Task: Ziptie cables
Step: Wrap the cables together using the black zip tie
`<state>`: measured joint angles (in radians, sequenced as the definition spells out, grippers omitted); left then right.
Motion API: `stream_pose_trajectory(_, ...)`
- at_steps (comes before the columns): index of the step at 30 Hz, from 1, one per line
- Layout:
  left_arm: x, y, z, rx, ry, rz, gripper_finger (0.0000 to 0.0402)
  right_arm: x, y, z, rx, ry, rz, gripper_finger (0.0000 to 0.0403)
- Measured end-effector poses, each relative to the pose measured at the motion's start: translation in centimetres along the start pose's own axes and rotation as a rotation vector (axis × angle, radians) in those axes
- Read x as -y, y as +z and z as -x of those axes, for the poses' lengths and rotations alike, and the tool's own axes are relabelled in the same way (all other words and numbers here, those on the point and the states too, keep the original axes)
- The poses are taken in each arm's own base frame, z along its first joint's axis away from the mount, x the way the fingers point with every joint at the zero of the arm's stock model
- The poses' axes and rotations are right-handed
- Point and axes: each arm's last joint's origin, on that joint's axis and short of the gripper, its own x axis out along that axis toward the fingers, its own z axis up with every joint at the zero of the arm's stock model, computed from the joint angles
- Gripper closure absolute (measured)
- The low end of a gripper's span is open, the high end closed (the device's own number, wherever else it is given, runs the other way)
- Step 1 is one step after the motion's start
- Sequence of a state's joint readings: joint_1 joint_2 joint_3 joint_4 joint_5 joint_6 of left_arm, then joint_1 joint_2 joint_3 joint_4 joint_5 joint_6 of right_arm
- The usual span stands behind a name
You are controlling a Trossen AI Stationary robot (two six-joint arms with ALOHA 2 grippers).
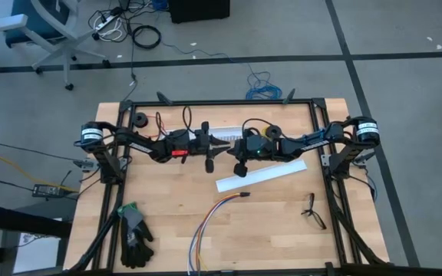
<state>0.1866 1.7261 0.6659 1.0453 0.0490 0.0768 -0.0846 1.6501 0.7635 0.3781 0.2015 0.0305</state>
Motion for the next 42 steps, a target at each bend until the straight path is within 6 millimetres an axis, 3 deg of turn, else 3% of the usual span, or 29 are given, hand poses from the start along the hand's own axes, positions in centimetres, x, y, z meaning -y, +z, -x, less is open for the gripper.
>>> stream_pose_trajectory(8, -1.2, 2.2, 1.1, -0.004, 0.055, 0.002, 0.0279, -0.5, -1.1, 0.3, -0.091, -0.162, -0.082, 0.0403)
stream_pose_trajectory(18, -0.8, 4.0, 3.7, -0.217, 0.165, 0.018, 0.0285, -1.2, -2.1, 0.8, -0.083, -0.281, -0.147, 0.0403)
stream_pose_trajectory(27, 2.2, 2.0, 4.7, -0.402, 0.368, 0.092, 0.0315, -1.4, -1.7, 0.9, -0.030, -0.326, -0.170, 0.0403)
stream_pose_trajectory(33, 3.7, 0.6, 5.9, -0.301, 0.447, 0.244, 0.0325, -1.5, -1.6, 0.9, -0.019, -0.326, -0.164, 0.0403)
stream_pose_trajectory(39, 3.7, -1.7, 6.9, -0.166, 0.465, 0.454, 0.0325, -1.5, -1.5, 0.9, -0.014, -0.324, -0.152, 0.0403)
stream_pose_trajectory(42, 3.5, -2.0, 6.9, -0.137, 0.467, 0.461, 0.0325, -1.5, -1.5, 0.9, -0.011, -0.322, -0.152, 0.0403)
